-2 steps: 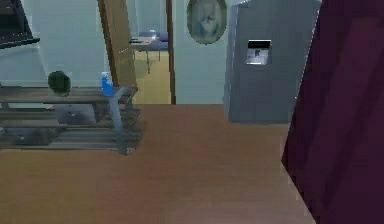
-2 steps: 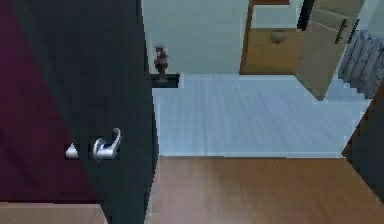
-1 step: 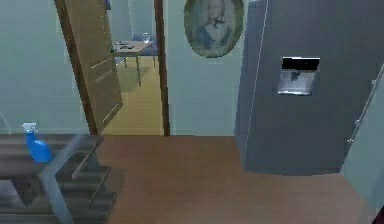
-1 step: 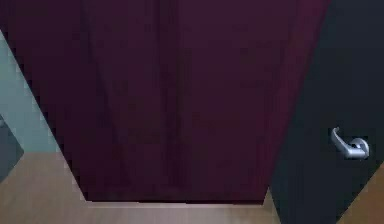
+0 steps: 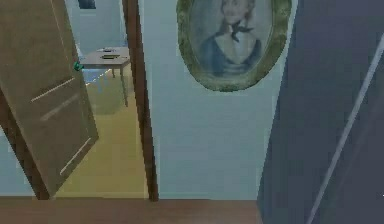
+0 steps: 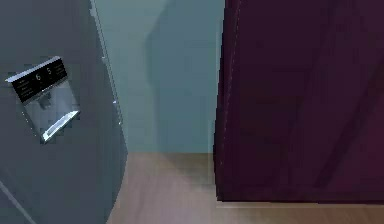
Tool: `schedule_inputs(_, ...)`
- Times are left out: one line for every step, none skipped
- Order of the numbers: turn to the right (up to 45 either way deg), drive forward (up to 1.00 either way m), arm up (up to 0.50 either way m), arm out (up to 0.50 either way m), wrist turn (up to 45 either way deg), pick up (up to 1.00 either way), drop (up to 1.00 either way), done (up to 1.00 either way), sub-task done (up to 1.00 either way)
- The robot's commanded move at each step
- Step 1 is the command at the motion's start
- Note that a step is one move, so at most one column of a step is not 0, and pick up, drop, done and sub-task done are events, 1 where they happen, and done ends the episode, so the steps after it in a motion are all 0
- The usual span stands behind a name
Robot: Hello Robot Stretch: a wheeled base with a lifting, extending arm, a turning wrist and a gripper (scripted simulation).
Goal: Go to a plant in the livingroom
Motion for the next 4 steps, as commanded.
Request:
schedule_inputs(9.0, 0.00, 0.00, 0.00, 0.0, 0.00, 0.00, 0.00, 0.00)
schedule_inputs(0.0, 0.15, 0.00, 0.00, 0.0, 0.00, 0.00, 0.00, 0.00)
schedule_inputs(-45.0, 0.00, 0.00, 0.00, 0.0, 0.00, 0.00, 0.00, 0.00)
schedule_inputs(-9.0, 0.00, 0.00, 0.00, 0.0, 0.00, 0.00, 0.00, 0.00)
